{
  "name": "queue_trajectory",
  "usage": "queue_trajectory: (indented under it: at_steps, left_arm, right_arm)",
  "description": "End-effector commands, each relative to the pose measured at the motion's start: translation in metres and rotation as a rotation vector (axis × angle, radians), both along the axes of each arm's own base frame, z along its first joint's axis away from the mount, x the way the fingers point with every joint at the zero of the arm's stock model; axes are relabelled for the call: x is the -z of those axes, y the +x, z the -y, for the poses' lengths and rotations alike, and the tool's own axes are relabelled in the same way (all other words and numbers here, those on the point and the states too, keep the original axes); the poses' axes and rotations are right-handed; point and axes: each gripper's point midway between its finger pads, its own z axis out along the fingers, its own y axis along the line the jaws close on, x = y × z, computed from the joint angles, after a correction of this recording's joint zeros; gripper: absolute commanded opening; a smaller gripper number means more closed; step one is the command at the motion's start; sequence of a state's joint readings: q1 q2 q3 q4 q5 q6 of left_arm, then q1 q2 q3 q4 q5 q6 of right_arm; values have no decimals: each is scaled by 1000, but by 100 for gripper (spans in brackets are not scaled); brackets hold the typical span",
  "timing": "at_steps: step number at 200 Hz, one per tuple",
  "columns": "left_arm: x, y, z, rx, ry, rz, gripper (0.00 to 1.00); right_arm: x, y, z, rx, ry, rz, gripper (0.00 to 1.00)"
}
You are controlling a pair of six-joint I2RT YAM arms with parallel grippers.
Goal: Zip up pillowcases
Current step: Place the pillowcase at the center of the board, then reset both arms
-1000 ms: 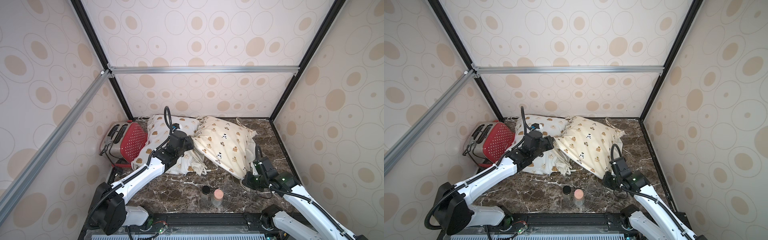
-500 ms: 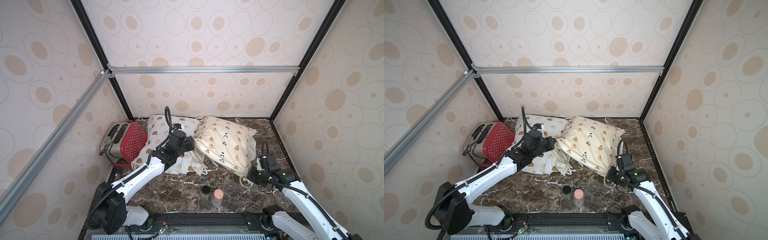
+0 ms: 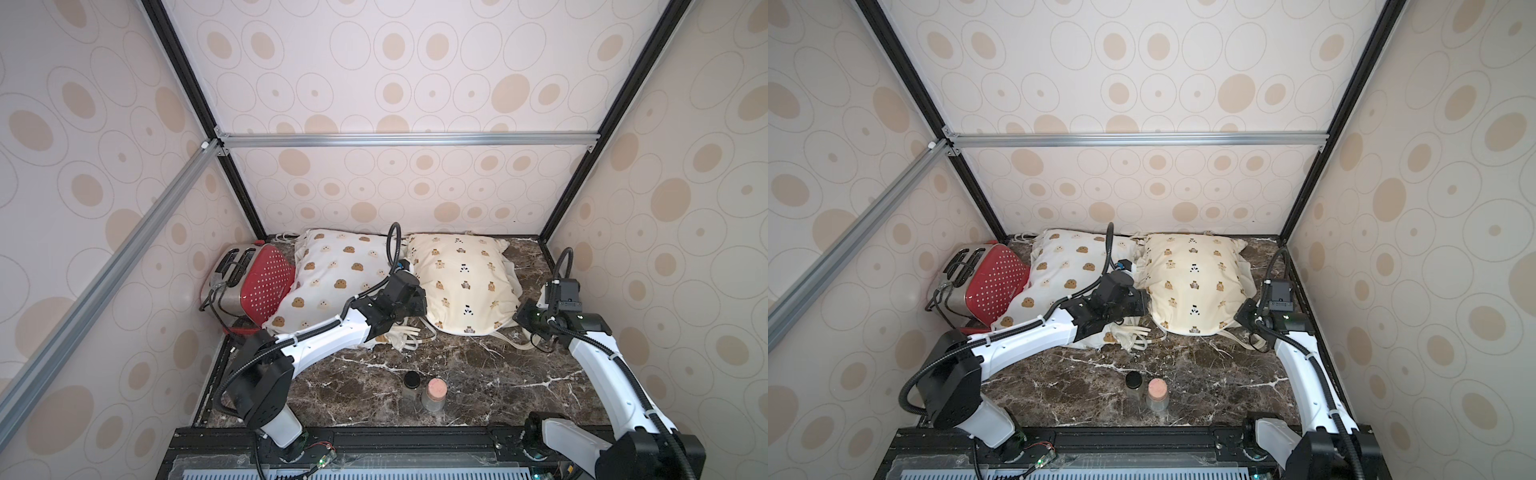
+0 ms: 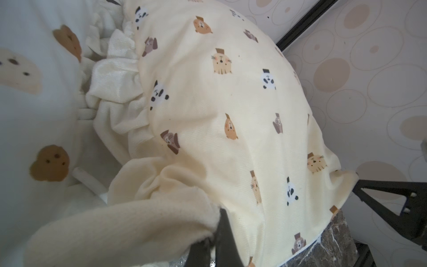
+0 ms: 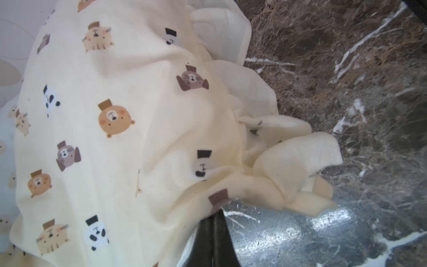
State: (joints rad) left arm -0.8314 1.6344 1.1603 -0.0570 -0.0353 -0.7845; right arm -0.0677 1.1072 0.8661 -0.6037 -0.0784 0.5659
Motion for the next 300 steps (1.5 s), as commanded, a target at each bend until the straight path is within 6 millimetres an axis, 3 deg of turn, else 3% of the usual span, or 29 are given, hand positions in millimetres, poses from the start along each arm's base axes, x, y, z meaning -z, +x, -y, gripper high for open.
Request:
queue_trajectory:
  at_steps: [1,34,49,58,94,130,146,163,184,197,225,241,261,281,291,300]
  left_arm:
    - [-3,10,19,3,-5,47,0]
    - [30,7,37,34,34,3,0]
    - [34,7,34,26,45,2,0]
    - [31,7,31,19,51,12,6]
    - [17,4,10,-21,87,56,33]
    - [-19,-6,-19,-64,96,120,60]
    - [-40,-11,-47,-122,148,166,75]
    - [-64,-15,-93,-233,242,231,99]
    - [-81,-16,-164,-392,391,277,99]
    - [-79,-14,-217,-508,495,256,99]
    - [-60,-19,-332,-787,745,197,99]
    - [-37,-24,-376,-877,828,193,99]
    - [1,-29,-403,-914,870,213,99]
    - [29,-22,-400,-858,879,289,99]
    - [40,-15,-394,-813,877,324,99]
    - [39,-3,-388,-777,880,350,100]
  right_arm:
    - [-10,21,13,5,-80,54,0]
    - [8,25,19,-10,-111,9,0]
    - [8,23,16,-32,-110,2,0]
    - [7,21,17,-34,-121,2,0]
    - [-8,9,18,-59,-154,27,29]
    - [-45,2,11,-101,-153,105,54]
    - [-60,3,7,-121,-152,142,65]
    - [-67,8,10,-123,-174,167,77]
    - [-63,21,25,-87,-259,192,91]
    - [-51,31,34,-70,-310,195,100]
    - [-11,50,52,-31,-418,203,100]
    - [19,61,53,-54,-443,214,99]
    - [47,72,46,-93,-464,219,100]
    - [66,80,32,-156,-506,249,99]
    - [67,84,25,-193,-513,252,99]
    - [63,91,15,-236,-512,288,99]
